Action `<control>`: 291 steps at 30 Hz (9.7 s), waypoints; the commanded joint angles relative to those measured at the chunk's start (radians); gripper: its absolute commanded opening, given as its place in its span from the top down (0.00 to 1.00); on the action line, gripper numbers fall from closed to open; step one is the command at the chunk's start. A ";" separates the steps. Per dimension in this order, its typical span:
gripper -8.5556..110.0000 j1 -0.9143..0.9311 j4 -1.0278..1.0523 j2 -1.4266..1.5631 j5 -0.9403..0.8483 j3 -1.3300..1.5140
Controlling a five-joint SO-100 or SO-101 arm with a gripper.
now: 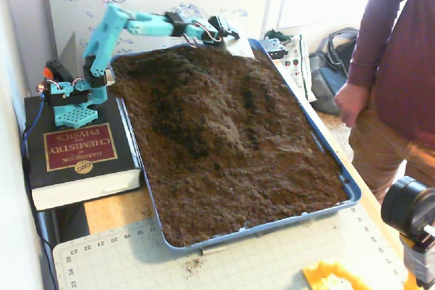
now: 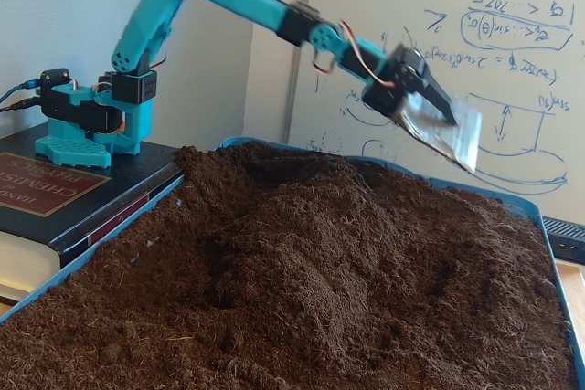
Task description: Build a berm.
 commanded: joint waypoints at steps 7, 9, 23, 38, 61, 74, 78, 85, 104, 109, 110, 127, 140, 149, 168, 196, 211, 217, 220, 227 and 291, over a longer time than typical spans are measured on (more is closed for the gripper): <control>0.93 -0.031 -0.031 -0.396 -0.331 -0.627; 0.93 -0.037 -0.031 -0.442 -0.342 -0.660; 0.93 -0.002 0.080 -0.592 -0.334 -0.525; 0.93 0.005 0.184 -0.170 -0.153 0.067; 0.93 -0.005 0.176 0.216 -0.103 0.503; 0.93 -0.132 0.175 0.048 0.015 -0.224; 0.93 -0.163 0.175 -0.190 -0.215 -0.474; 0.93 -0.158 0.175 -0.453 -0.327 -0.673; 0.93 -0.006 0.175 -0.580 -0.509 -0.690; 0.93 -0.006 0.175 -0.538 -0.249 -0.597; 0.93 -0.008 0.175 -0.512 -0.202 -0.554; 0.93 -0.034 0.175 0.069 -0.069 0.380; 0.93 -0.037 0.175 0.169 -0.067 0.551; 0.93 -0.028 0.175 0.256 -0.046 0.508; 0.93 -0.176 0.175 -0.201 -0.091 -0.264; 0.93 -0.067 0.107 -0.190 -0.238 -0.048; 0.93 -0.091 0.267 0.158 -0.141 0.374; 0.93 -0.104 0.477 0.247 -0.123 0.374; 0.93 -0.100 0.488 0.265 -0.120 0.371; 0.93 -0.038 0.494 0.264 -0.063 0.170; 0.93 -0.107 0.821 -0.196 0.178 -0.460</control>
